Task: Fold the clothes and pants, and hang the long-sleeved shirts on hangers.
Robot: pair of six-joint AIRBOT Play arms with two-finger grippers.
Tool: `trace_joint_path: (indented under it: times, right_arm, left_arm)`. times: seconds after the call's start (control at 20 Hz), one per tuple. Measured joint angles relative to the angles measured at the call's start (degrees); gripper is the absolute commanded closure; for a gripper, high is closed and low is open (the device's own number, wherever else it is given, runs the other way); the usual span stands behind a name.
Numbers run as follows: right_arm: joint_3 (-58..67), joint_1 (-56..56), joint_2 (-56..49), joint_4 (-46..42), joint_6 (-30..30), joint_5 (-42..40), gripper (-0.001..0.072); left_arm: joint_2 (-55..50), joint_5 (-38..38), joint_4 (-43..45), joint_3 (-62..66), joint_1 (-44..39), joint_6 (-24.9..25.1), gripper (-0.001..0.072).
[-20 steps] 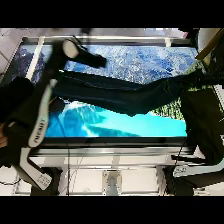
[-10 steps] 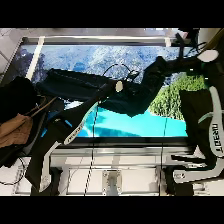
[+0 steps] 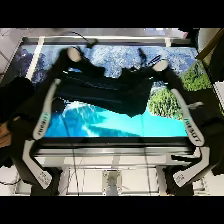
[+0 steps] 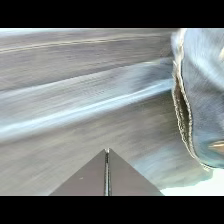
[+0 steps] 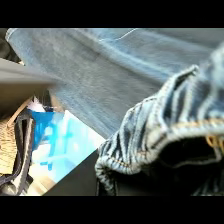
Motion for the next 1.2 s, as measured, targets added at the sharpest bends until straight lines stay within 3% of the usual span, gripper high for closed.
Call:
trace_joint_path:
  times: [0.15, 0.25, 0.4, 0.5, 0.9, 1.2]
  right_arm:
    - [2.86, 6.56, -4.24, 0.70, 0.37, -9.14, 0.0641]
    - [4.68, 9.75, -6.01, 0.63, 0.42, -15.58, 0.0271]
    - [8.13, 11.72, -7.34, 0.28, 0.33, -21.66, 0.0269]
    - [12.13, 10.32, -7.54, -1.01, 0.17, -20.09, 0.0270]
    - [24.35, -4.92, -3.74, -8.26, -0.79, 18.95, 0.0275]
    - [21.90, -11.69, -2.78, -18.60, -3.54, 30.16, 0.0274]
  left_arm:
    - [3.61, -4.20, -0.04, 0.00, 6.21, 0.22, 0.0695]
    - [4.96, -6.25, -0.11, -0.02, 8.72, 0.94, 0.0695]
    - [5.79, -8.26, -0.31, -0.11, 10.14, 1.68, 0.0695]
    - [6.03, -8.98, -0.35, -0.13, 10.36, 2.43, 0.0695]
    - [6.32, -11.32, -0.42, -0.13, 10.49, 2.97, 0.0694]
    - [6.29, -13.64, -0.83, -0.13, 10.36, 3.02, 0.0695]
